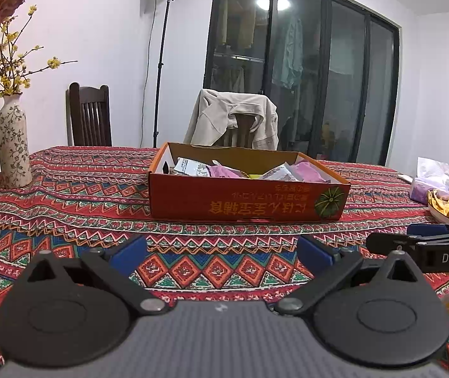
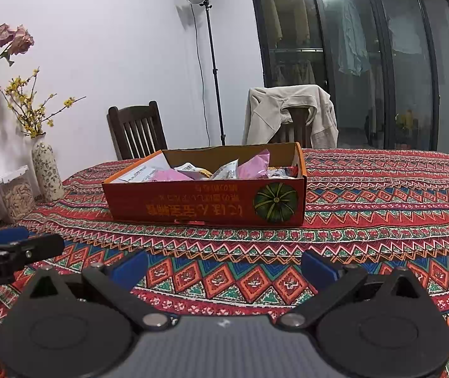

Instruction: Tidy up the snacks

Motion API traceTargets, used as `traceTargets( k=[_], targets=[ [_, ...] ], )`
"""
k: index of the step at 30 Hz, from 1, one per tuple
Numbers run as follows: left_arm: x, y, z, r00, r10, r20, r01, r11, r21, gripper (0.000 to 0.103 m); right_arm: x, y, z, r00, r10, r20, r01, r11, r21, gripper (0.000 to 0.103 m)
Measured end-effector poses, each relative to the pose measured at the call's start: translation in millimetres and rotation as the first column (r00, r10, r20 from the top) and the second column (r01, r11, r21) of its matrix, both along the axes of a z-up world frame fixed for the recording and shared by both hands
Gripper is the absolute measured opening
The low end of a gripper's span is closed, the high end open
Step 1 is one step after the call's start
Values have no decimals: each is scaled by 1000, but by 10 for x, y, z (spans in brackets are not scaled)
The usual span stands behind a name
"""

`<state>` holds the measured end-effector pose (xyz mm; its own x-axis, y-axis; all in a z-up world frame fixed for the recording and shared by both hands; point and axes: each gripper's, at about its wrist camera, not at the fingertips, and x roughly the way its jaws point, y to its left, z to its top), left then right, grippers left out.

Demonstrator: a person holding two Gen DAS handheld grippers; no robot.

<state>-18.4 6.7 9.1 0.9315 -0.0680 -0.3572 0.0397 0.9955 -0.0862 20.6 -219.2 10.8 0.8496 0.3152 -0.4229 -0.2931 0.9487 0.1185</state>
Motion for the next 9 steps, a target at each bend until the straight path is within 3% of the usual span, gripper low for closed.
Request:
traceTargets(
  k=[9],
  targets=[
    [10, -37, -8, 1000, -8, 7, 8, 1000, 19, 103, -11, 8, -56, 1000, 1, -9, -1, 1000, 0, 103]
  ],
)
